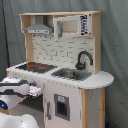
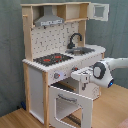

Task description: Play with the kitchen

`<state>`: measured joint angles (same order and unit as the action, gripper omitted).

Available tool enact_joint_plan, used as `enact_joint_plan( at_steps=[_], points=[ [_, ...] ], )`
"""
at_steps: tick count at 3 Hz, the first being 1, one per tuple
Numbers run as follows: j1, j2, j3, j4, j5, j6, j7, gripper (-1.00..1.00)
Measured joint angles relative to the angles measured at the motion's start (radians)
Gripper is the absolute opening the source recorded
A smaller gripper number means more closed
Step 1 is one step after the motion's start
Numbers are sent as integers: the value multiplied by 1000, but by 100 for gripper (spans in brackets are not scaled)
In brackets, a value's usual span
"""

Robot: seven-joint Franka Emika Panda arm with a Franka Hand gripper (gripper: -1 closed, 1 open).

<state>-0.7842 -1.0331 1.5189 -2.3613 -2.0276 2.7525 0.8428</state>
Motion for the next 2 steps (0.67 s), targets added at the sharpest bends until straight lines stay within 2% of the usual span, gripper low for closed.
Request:
enact_joint_plan(
  at_steps=[1, 2],
  points=[
    [1, -23, 3, -1, 1, 0, -53, -100],
    [1, -23, 3, -1, 1, 0, -53, 100]
  ],
)
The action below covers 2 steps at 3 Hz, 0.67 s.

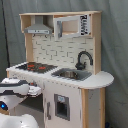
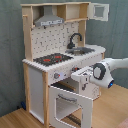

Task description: Play with the kitchen

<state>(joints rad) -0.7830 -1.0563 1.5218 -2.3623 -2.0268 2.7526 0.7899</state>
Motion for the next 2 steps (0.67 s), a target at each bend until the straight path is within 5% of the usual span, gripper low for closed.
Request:
enact_joint_plan(
  at_steps=[2],
  points=[
    [133, 0, -135, -10, 4, 2, 2, 100]
  ],
)
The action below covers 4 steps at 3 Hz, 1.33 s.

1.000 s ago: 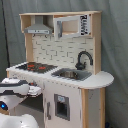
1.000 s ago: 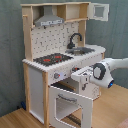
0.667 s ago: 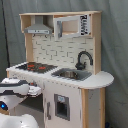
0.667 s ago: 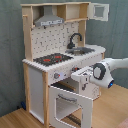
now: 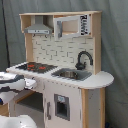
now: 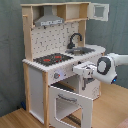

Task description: Play with the kitchen

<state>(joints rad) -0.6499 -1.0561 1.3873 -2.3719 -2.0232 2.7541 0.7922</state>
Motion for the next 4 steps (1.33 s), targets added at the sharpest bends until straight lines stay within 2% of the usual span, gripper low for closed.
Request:
enact_joint_plan(
  at_steps=[1, 2, 3, 4],
  points=[
    [66, 0, -66, 5, 0, 16, -33, 100],
    [90, -13, -162, 47, 1, 13, -40, 100],
    [132, -36, -260, 74, 17, 12, -54, 100],
    [174, -74, -339, 81, 58, 9, -74, 100]
  ],
)
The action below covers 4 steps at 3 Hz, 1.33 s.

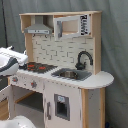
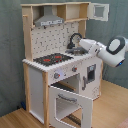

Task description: Play with the kitchen

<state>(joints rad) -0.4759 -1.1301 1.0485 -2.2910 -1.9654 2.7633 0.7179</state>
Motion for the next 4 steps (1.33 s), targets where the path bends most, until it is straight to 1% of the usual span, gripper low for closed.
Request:
enact_joint_plan(
  at_steps=[1, 2, 4],
  points=[
    [34, -49, -70, -1, 73, -2, -46, 100],
    [56, -93, -124, -2, 158, -2, -112, 100],
    [74, -150, -184, -6, 302, -9, -242, 100]
  ],
)
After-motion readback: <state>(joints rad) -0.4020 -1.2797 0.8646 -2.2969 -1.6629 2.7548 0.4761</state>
